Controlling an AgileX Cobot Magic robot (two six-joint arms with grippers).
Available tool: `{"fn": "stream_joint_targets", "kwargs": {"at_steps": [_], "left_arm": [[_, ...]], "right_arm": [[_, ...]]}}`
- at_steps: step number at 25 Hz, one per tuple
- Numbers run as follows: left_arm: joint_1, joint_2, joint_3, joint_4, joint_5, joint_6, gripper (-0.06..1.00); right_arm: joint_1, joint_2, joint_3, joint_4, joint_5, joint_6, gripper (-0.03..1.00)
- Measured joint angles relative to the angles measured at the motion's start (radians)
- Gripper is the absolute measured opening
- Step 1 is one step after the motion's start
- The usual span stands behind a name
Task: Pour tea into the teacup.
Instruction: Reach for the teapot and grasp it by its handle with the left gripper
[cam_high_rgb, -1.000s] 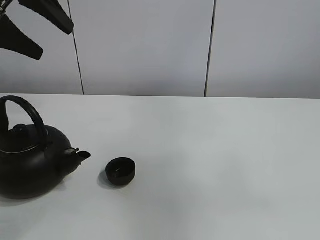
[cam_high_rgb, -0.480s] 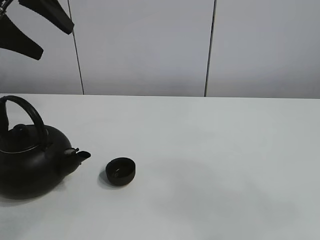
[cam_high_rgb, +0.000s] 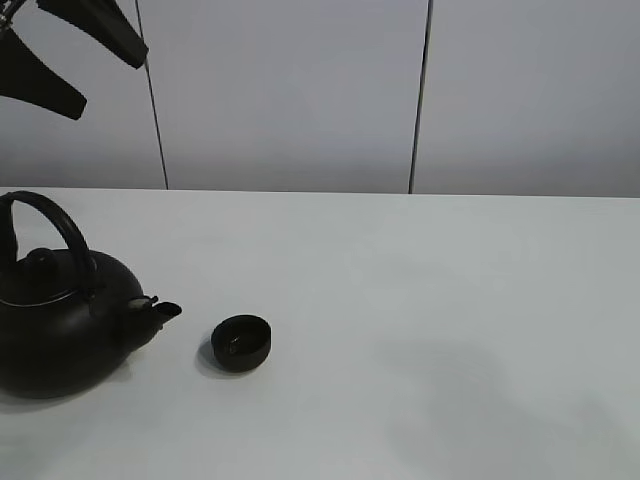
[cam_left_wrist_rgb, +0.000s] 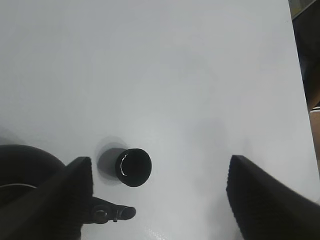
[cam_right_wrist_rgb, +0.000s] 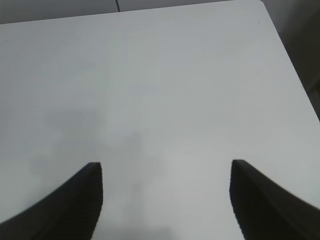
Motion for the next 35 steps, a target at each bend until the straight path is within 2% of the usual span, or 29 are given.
{"fn": "stream_joint_targets", "kwargs": {"at_steps": [7,25,27,29,32,35], "left_arm": [[0.000,0.000,0.000,0.000,-0.001,0.000,0.54],[0.000,0.000,-0.001,-0.016,-0.043,0.011,0.54],[0.000,-0.014,0.000,0.023,-0.040,0.032,0.54],[0.000,-0.057,-0.001,0.098,-0.041,0.048,0.54],[0.000,-0.191,-0.001,0.225,-0.064,0.056,0.54],[0.000,-0.351,0.004,0.289,-0.118,0.056,0.54]], "right_arm": [[0.034,0.000,0.002,-0.024,-0.003,0.055,0.50],[0.034,0.000,0.002,-0.025,-0.009,0.063,0.50],[0.034,0.000,0.002,-0.025,-0.010,0.063,0.50],[0.034,0.000,0.002,-0.025,-0.011,0.063,0.50],[0.034,0.000,0.002,-0.025,-0.011,0.063,0.50],[0.034,0.000,0.002,-0.025,-0.011,0.063,0.50]]}}
